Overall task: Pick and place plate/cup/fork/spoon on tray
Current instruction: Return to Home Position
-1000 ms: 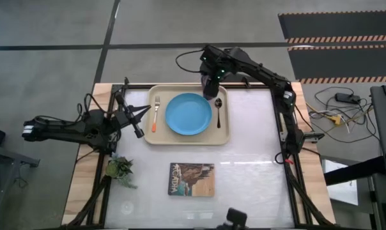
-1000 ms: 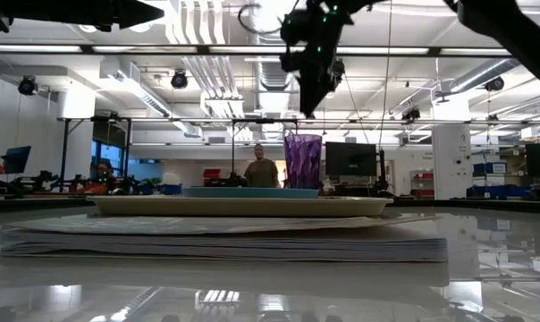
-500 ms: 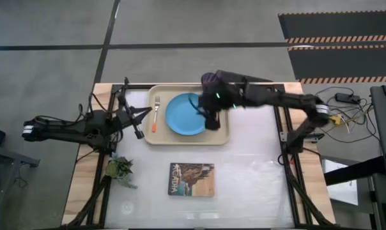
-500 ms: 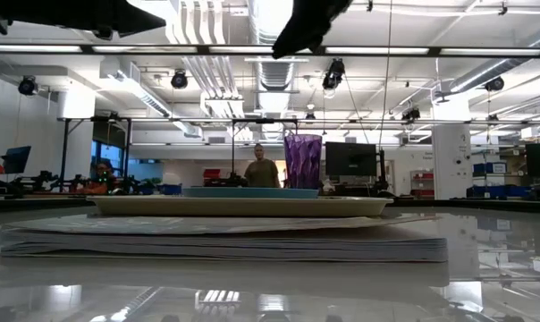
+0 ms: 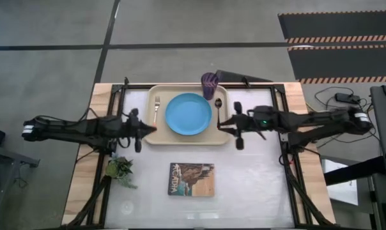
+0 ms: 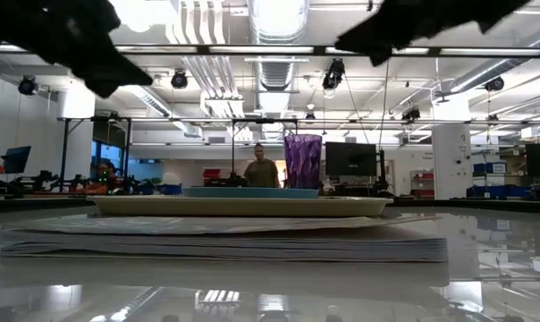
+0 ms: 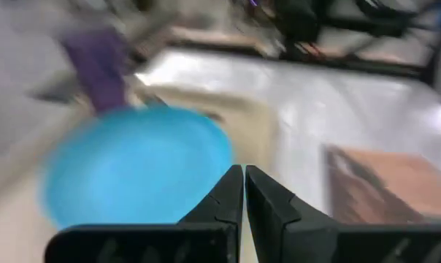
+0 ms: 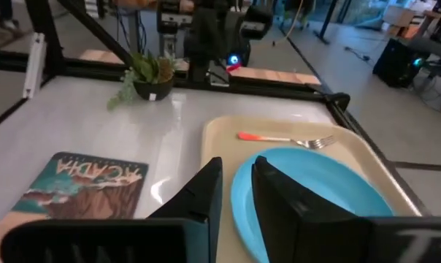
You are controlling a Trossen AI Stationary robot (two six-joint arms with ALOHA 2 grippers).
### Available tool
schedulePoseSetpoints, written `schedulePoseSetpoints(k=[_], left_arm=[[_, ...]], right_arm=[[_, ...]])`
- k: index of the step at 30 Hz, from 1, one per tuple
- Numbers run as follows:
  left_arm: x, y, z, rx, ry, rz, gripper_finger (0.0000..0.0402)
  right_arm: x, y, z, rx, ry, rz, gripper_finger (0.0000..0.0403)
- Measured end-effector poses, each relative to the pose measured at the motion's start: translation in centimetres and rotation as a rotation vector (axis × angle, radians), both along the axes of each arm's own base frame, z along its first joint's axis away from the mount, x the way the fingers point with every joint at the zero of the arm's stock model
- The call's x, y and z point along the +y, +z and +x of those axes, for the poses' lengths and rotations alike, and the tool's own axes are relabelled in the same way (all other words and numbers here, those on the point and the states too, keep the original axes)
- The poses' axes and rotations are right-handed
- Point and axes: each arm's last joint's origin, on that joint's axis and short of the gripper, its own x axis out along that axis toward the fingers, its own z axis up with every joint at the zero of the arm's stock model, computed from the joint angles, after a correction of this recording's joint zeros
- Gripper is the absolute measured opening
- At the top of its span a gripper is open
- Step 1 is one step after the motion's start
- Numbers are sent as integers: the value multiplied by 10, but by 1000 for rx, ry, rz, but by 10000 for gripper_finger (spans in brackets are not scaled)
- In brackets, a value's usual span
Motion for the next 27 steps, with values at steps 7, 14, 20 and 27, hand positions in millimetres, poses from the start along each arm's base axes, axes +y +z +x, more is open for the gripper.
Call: schedulePoseSetpoints(k=[7,14,20,27], left_arm=[[-7,-13,-8,79,-214,-77,0],[-5,-13,-30,0,-182,14,0],[-5,-20,-45,-107,-184,28,0],[-5,-30,-54,-182,-185,31,0]], right_arm=[[3,-25,-51,-97,-7,39,52],[6,-37,-90,-198,-5,29,47],[8,-43,-119,-321,-1,10,47],[9,-55,-138,-418,4,-43,47]])
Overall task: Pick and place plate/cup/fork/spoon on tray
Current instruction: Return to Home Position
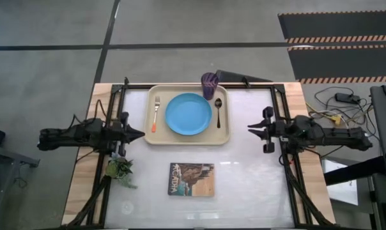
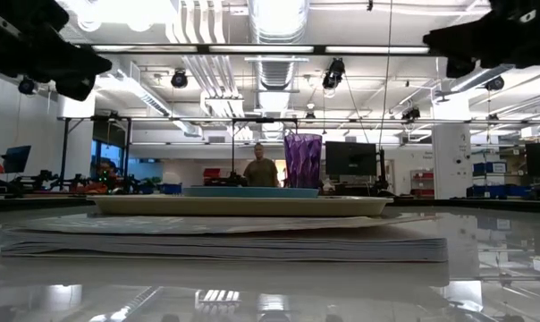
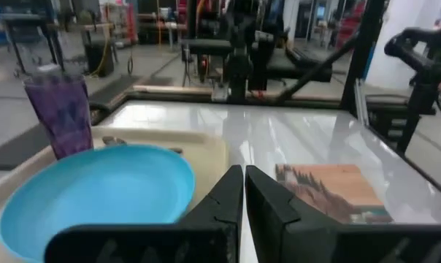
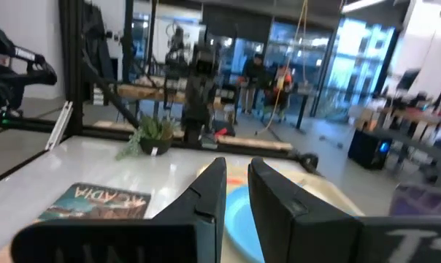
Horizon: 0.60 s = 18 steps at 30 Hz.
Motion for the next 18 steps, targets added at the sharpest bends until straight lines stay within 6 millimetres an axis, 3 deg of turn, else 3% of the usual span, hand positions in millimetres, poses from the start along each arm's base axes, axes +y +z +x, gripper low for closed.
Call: schedulePoseSetpoints(k=[4,12,18], left_arm=[[0,-2,3,3,-2,1,0],[0,-29,10,50,-4,18,0],[0,-37,18,-43,-4,79,0]], right_arm=[[0,-6,-6,-29,-8,-48,47],[1,-15,-16,-72,-25,-138,41],[1,-27,-12,-26,-28,-166,26]])
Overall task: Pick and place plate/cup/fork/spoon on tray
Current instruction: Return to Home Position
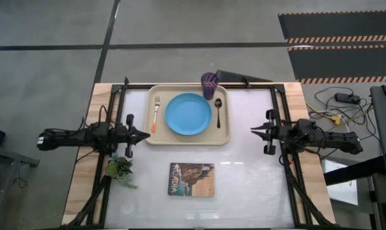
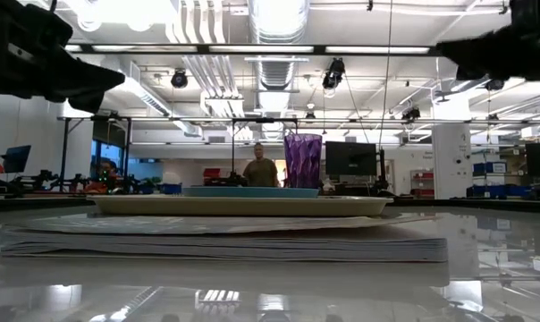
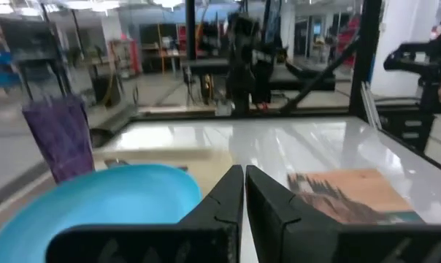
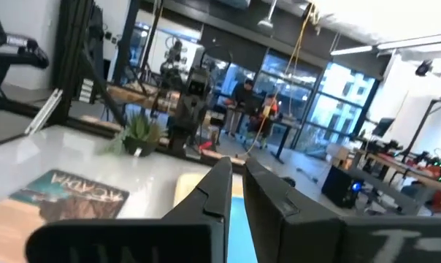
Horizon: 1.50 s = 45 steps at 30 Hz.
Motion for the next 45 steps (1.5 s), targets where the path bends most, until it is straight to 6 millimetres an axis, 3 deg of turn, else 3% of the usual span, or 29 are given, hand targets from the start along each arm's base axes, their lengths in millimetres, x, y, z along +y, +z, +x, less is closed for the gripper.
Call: schedulePoseSetpoints(k=[3,8,19,28,45], left_arm=[[0,-3,3,-24,1,21,0],[1,-6,4,-21,24,22,0],[1,-7,6,-1,30,23,0],[1,-8,6,-1,30,23,0],[1,-8,7,5,29,23,0]], right_arm=[[0,-13,3,24,2,5,19],[0,-18,4,59,30,72,10],[-2,-18,4,59,-40,85,9],[-2,-19,5,66,-21,239,9],[-2,-20,5,66,-18,257,9]])
